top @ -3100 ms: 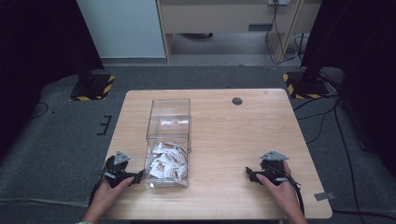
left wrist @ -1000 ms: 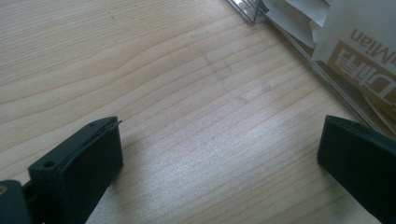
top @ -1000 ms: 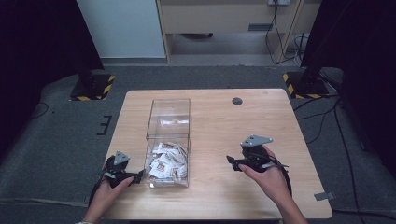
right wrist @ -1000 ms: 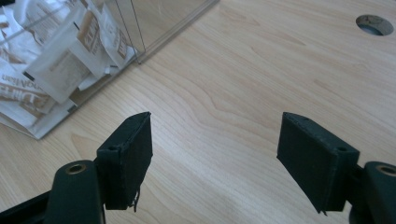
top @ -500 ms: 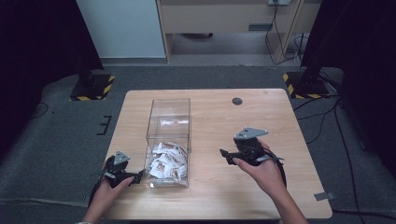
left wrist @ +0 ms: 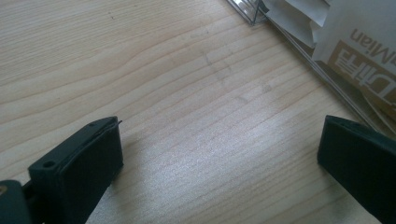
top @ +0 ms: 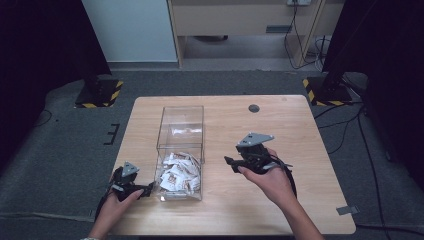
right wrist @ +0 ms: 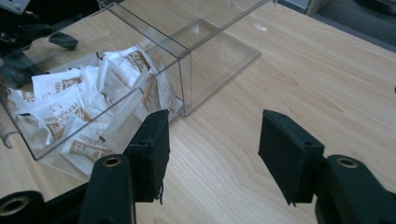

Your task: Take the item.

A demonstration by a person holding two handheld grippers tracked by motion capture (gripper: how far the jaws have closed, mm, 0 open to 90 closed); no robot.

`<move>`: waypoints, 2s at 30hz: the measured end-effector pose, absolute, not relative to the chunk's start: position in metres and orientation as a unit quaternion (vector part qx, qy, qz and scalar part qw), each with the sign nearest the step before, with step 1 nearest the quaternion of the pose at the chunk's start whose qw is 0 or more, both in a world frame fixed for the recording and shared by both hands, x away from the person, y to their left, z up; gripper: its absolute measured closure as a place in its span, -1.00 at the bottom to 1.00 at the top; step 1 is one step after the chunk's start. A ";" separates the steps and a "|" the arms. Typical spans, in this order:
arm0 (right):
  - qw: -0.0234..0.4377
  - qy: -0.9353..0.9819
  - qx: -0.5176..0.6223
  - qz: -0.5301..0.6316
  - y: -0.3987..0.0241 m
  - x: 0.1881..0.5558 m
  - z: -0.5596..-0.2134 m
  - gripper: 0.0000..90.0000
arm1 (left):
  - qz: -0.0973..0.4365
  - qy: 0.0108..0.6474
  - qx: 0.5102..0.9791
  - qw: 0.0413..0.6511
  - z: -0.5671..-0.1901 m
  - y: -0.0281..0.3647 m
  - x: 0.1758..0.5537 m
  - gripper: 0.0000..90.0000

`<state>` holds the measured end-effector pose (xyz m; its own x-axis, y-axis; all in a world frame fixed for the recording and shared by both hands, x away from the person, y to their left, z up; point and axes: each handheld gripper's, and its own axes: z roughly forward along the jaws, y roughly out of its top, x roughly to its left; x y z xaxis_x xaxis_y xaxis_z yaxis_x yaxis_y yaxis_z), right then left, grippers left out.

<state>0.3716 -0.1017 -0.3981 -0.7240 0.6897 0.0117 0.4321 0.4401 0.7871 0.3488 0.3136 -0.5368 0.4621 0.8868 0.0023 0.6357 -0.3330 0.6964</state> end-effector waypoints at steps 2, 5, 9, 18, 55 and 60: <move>0.156 0.836 0.329 0.410 -0.093 0.372 -0.396 0.04 | 0.196 0.480 0.793 0.321 -0.537 0.314 0.349 -1.00; 0.154 0.838 0.322 0.414 -0.085 0.372 -0.394 0.12 | 0.196 0.480 0.793 0.321 -0.537 0.314 0.349 -1.00; 0.147 0.842 0.311 0.416 -0.074 0.373 -0.394 0.19 | 0.196 0.480 0.793 0.321 -0.537 0.314 0.349 -1.00; 0.134 0.847 0.299 0.418 -0.054 0.374 -0.395 0.23 | 0.196 0.480 0.793 0.321 -0.537 0.314 0.349 -1.00; 0.113 0.861 0.254 0.427 -0.001 0.369 -0.405 0.48 | 0.196 0.480 0.793 0.321 -0.537 0.314 0.349 -1.00; 0.110 0.863 0.251 0.424 0.006 0.370 -0.411 0.47 | 0.196 0.480 0.793 0.321 -0.537 0.314 0.349 -1.00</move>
